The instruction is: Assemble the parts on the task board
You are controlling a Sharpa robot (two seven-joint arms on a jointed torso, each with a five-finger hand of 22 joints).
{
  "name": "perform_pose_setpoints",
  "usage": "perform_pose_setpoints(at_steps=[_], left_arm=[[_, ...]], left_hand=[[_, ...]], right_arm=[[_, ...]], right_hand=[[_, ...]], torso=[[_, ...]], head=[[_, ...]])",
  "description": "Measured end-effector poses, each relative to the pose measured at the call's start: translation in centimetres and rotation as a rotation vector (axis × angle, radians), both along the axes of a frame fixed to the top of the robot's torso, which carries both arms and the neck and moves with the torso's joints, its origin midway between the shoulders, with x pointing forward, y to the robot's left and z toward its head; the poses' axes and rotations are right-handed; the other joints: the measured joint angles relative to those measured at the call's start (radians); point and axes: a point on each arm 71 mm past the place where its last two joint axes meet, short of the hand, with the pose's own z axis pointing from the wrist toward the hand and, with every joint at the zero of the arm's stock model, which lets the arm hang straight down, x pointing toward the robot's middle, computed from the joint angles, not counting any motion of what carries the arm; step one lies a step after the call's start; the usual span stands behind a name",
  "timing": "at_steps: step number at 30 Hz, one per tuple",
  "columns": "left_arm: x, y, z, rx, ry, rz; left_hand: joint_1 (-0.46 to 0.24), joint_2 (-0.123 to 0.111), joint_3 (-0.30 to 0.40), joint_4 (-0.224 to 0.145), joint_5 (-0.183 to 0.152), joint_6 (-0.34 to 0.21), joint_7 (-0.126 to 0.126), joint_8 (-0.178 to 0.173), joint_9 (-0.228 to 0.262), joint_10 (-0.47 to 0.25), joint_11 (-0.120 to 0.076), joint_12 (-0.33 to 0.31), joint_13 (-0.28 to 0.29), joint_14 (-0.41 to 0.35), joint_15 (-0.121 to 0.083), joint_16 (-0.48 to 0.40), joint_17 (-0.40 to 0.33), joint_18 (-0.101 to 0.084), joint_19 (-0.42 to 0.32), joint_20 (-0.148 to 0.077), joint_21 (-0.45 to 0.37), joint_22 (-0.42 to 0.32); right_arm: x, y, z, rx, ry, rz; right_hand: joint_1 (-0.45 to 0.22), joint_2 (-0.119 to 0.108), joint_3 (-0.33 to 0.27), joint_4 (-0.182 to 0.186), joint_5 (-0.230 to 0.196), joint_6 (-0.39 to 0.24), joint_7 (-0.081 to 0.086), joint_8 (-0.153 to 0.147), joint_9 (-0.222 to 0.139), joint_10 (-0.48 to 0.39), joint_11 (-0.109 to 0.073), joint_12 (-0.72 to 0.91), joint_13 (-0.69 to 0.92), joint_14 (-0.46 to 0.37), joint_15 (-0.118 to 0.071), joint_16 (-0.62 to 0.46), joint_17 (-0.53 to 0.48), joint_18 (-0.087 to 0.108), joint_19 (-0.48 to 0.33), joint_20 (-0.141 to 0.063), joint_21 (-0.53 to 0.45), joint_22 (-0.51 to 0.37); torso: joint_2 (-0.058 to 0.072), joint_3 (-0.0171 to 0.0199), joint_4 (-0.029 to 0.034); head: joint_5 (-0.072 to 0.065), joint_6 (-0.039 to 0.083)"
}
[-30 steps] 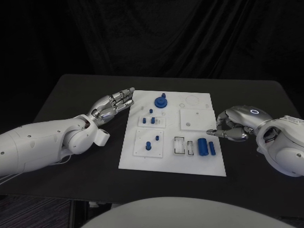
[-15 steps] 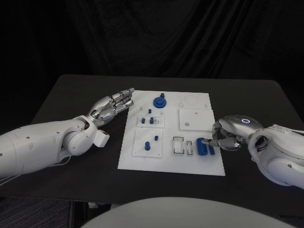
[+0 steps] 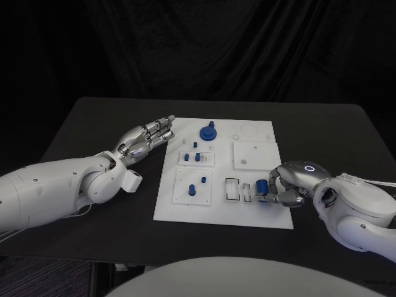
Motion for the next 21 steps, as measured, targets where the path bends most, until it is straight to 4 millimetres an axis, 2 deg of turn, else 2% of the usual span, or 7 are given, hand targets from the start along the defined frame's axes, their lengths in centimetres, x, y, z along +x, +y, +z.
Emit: perform_pose_setpoints(at_steps=[2,5,8,10,13,16,21], left_arm=[[-0.02,0.00,-0.03,0.000,0.001,0.000],[-0.01,0.01,-0.04,0.000,0.001,-0.001],[-0.01,0.02,-0.06,0.000,0.001,-0.001],[0.00,0.02,-0.07,0.000,0.002,-0.001],[0.02,0.04,-0.08,0.000,0.002,-0.001],[0.02,0.04,-0.11,-0.001,0.003,-0.002],[0.00,0.07,-0.17,-0.001,0.004,-0.002]], left_hand=[[0.000,0.000,0.000,0.000,0.000,0.000,0.000,0.000,0.000,0.000,0.000,0.000,0.000,0.000,0.000,0.000,0.000,0.000,0.000,0.000,0.000,0.000],[0.000,0.000,0.000,0.000,0.000,-0.004,-0.004,0.000,0.000,0.000,0.000,0.000,0.000,0.000,0.000,0.000,0.000,0.000,0.000,0.000,0.000,0.000],[0.000,0.000,0.000,0.000,0.000,-0.004,-0.004,0.000,0.000,0.000,0.000,0.000,0.000,0.000,0.000,0.000,0.000,0.000,0.000,0.000,0.000,0.000],[0.000,0.000,0.000,0.000,0.000,-0.004,-0.004,0.000,0.000,0.000,0.000,0.000,0.000,0.000,0.000,0.000,0.000,0.000,0.000,0.000,0.000,0.000],[0.000,0.000,0.000,0.000,0.000,-0.004,-0.004,0.000,0.000,0.000,0.000,0.000,0.000,0.000,0.000,0.000,0.000,0.000,0.000,0.000,0.000,0.000],[0.000,0.000,0.000,0.000,0.000,-0.004,-0.004,0.000,0.000,0.000,0.000,0.000,0.000,0.000,0.000,0.000,0.000,0.000,0.000,0.000,0.000,0.000],[0.000,0.000,0.003,-0.003,0.000,-0.004,-0.004,0.000,0.000,0.000,0.000,0.000,0.000,0.000,0.000,0.000,0.000,0.000,0.000,0.000,0.000,0.000]], right_arm=[[0.03,0.06,-0.09,-0.006,0.000,0.000],[0.10,0.13,-0.21,-0.016,0.000,-0.001],[0.21,0.14,-0.30,-0.025,0.000,-0.004],[0.30,0.13,-0.38,-0.031,-0.001,-0.007],[0.37,0.18,-0.44,-0.037,-0.001,-0.008],[0.47,0.25,-0.51,-0.042,-0.001,-0.009],[0.67,0.28,-0.64,-0.051,-0.001,-0.012]], right_hand=[[-0.016,-0.007,0.000,0.000,-0.019,-0.005,0.001,0.006,0.015,0.000,0.000,0.000,0.000,0.000,0.000,0.000,0.000,0.000,0.000,0.000,0.000,0.000],[-0.022,-0.006,0.000,0.000,-0.022,-0.005,0.001,0.006,0.022,0.000,0.000,0.000,0.000,0.000,0.000,0.000,0.000,0.000,0.000,0.000,0.000,0.000],[-0.034,0.006,0.001,0.001,-0.022,-0.005,0.001,0.014,0.032,0.000,0.000,0.000,0.000,0.000,0.000,0.000,0.000,0.000,0.000,0.000,0.000,0.000],[-0.034,0.006,0.003,0.003,-0.022,-0.005,0.001,0.014,0.034,0.000,0.000,0.000,0.000,0.000,0.000,0.000,0.000,0.000,0.000,0.000,0.000,0.000],[-0.050,0.022,0.012,0.002,-0.021,-0.008,-0.002,0.014,0.038,0.000,0.000,0.000,0.000,0.000,0.000,0.000,0.000,0.000,0.000,0.000,0.000,0.000],[-0.072,0.044,0.020,0.002,0.001,-0.011,0.000,0.014,0.041,0.000,0.000,0.000,0.000,0.000,0.000,0.000,0.000,0.000,0.000,0.000,-0.002,0.000],[-0.083,0.062,0.029,-0.001,0.017,-0.012,0.001,0.008,0.042,0.000,0.000,0.000,0.000,0.000,0.000,0.000,0.000,0.000,0.000,0.000,-0.005,0.000]], torso=[[0.000,-0.0001,0.0004],[0.000,-0.0002,0.0006],[0.000,-0.0008,0.0005],[0.000,-0.0010,0.0005],[0.000,-0.0013,0.0006],[0.000,-0.0013,0.0007],[0.000,-0.0012,0.0007]], head=[[-0.002,0.000],[-0.002,0.000],[0.000,0.000],[0.001,0.000],[0.001,0.000],[0.001,0.000],[0.003,0.000]])
